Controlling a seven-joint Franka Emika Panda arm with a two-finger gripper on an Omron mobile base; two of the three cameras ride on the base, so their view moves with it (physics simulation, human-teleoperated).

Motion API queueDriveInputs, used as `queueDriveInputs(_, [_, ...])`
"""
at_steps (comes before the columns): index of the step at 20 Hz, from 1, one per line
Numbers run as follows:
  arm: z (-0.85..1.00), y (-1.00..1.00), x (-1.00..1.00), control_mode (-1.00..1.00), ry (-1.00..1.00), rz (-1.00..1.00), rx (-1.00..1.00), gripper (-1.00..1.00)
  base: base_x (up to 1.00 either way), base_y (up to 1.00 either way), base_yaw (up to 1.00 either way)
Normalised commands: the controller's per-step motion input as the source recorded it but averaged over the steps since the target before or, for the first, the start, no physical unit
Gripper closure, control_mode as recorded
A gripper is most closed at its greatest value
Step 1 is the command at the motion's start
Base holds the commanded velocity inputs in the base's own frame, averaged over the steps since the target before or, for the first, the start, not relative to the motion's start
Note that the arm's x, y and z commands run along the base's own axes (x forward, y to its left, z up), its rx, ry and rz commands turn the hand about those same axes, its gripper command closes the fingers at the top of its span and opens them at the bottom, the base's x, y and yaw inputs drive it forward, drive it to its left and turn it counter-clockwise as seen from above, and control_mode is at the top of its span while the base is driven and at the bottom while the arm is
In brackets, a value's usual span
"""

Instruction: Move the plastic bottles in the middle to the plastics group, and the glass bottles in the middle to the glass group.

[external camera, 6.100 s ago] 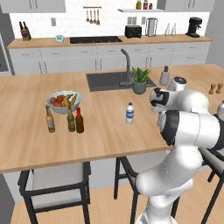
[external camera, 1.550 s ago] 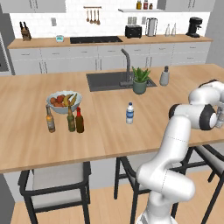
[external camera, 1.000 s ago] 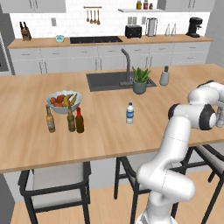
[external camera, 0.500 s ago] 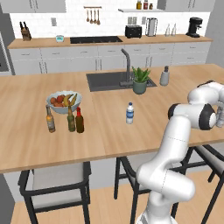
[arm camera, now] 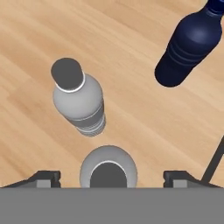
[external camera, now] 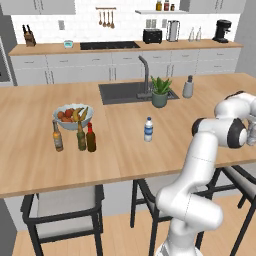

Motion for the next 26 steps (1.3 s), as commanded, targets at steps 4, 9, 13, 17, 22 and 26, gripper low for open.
queueDriveInputs(4, [0.37, 0.48, -0.3, -1.0, -0.06, 0.0, -0.03, -1.0, 0.0, 0.0, 0.0])
queueDriveInputs(9, [0.29, 0.98, -0.7, -1.0, -0.07, 0.13, -0.13, -1.0, 0.0, 0.0, 0.0])
queueDriveInputs(13, [0.11, 1.0, -0.54, -1.0, 0.0, 0.28, -0.24, -1.0, 0.0, 0.0, 0.0])
queueDriveInputs(17, [0.0, 0.99, -0.05, -1.0, 0.0, 0.25, -0.11, -1.0, 0.0, 0.0, 0.0])
queueDriveInputs(22, [0.01, 0.99, -0.05, -1.0, 0.0, 0.16, -0.01, -1.0, 0.0, 0.0, 0.0])
queueDriveInputs(26, [0.09, 1.0, 0.0, -1.0, 0.01, 0.37, 0.01, -1.0, 0.0, 0.0, 0.0])
